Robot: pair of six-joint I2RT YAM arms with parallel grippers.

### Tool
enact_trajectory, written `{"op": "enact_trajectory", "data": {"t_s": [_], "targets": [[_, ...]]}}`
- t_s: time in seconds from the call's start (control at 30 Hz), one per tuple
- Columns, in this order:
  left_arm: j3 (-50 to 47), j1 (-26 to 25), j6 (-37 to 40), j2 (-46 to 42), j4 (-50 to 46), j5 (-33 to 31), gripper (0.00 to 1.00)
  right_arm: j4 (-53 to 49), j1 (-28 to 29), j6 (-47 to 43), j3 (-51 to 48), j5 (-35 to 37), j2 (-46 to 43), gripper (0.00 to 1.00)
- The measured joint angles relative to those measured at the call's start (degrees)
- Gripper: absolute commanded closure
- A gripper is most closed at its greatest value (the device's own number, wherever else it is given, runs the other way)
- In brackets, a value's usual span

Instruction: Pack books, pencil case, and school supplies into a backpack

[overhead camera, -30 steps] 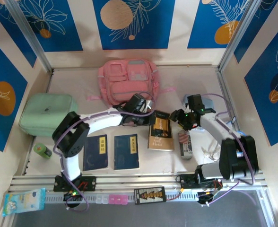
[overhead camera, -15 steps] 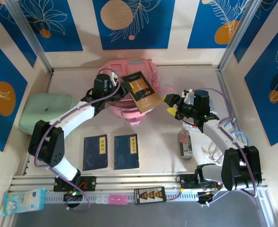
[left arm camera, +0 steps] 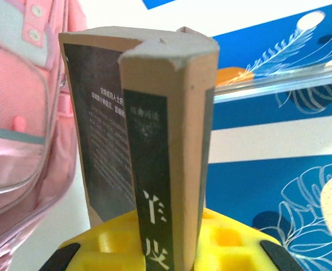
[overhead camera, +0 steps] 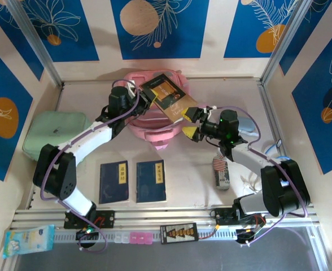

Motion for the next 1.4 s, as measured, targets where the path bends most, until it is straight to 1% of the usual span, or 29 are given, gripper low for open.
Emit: {"op": "enact_trajectory", "data": {"t_s": [0.17, 0.23, 0.3, 0.37, 0.7, 0.9, 1.13, 1.37, 1.4], "targets": [[-1.1, -0.3, -3.0, 0.0, 2.9, -1.2, 1.00, 5.3, 1.7, 4.3, 0.2, 2.3, 2.6, 0.05], [-1.7, -0.3, -4.0, 0.0, 4.0, -1.4, 1.00, 7.3, 2.1, 5.9, 0.8, 2.9, 4.2, 0.10], [-2.1, -0.5, -5.2, 0.0, 4.9, -1.4, 1.00, 10.0, 2.4, 7.6, 1.2, 4.2, 5.9, 0.17], [-2.3, -0.7, -6.1, 0.3, 6.0, -1.4, 1.00, 12.8, 2.6, 9.1, 1.2, 5.6, 7.3, 0.22], [-4.2, -1.0, -9.2, 1.9, 9.0, -1.9, 1.00, 21.6, 3.4, 14.4, 1.6, 11.2, 11.3, 0.32], [-5.1, -1.0, -10.4, 2.3, 10.5, -2.4, 1.00, 23.5, 3.4, 16.0, 1.5, 14.8, 11.2, 0.39], [-7.1, -1.1, -10.4, 2.3, 10.9, -2.8, 1.00, 23.4, 2.4, 16.2, 0.6, 15.4, 9.0, 0.48], [-8.3, -1.2, -9.9, 1.8, 11.1, -3.5, 1.00, 21.6, 2.4, 15.7, 0.1, 14.7, 9.0, 0.62], [-8.4, -1.2, -9.5, 1.5, 10.8, -3.6, 1.00, 21.0, 2.4, 15.3, 0.1, 14.6, 9.0, 0.66]]}}
